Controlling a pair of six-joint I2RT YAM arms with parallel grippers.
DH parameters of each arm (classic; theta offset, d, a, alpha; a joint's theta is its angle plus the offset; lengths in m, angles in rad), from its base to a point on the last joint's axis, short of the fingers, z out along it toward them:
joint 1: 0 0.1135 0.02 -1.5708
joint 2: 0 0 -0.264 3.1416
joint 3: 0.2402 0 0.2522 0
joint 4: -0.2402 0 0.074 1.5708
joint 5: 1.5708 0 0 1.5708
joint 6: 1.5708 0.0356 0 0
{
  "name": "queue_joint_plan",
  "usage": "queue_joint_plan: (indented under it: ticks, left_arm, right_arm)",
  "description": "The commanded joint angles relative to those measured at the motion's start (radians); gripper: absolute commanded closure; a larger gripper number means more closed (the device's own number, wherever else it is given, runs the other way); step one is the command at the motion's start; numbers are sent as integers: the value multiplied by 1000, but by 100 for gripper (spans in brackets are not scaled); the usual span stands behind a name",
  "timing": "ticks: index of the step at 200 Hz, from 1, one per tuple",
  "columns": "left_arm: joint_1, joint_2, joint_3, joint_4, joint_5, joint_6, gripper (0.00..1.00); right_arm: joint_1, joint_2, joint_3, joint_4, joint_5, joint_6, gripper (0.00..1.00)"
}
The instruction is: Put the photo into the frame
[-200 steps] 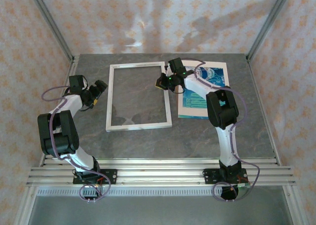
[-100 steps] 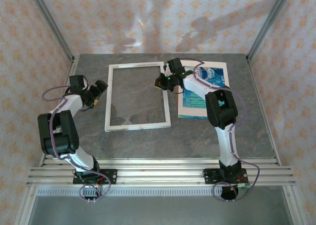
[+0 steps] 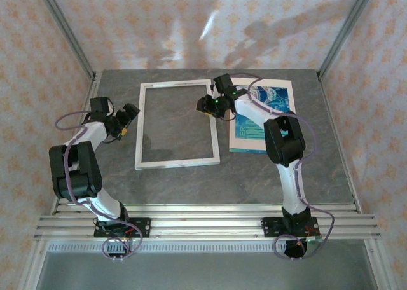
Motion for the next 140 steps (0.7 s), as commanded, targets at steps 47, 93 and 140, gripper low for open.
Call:
queue_joint_plan:
  ticks: [47, 93, 140]
  left_arm:
    - [-13, 5, -11, 23, 5, -9, 0]
    - [-12, -3, -14, 24, 5, -10, 0]
    - [-18, 3, -16, 33, 5, -14, 0]
  right_arm:
    - [4, -39, 54, -124, 161, -54, 36]
    - [-6, -79, 70, -218, 324, -96, 32]
    - [-25, -36, 102, -287, 355, -106, 32]
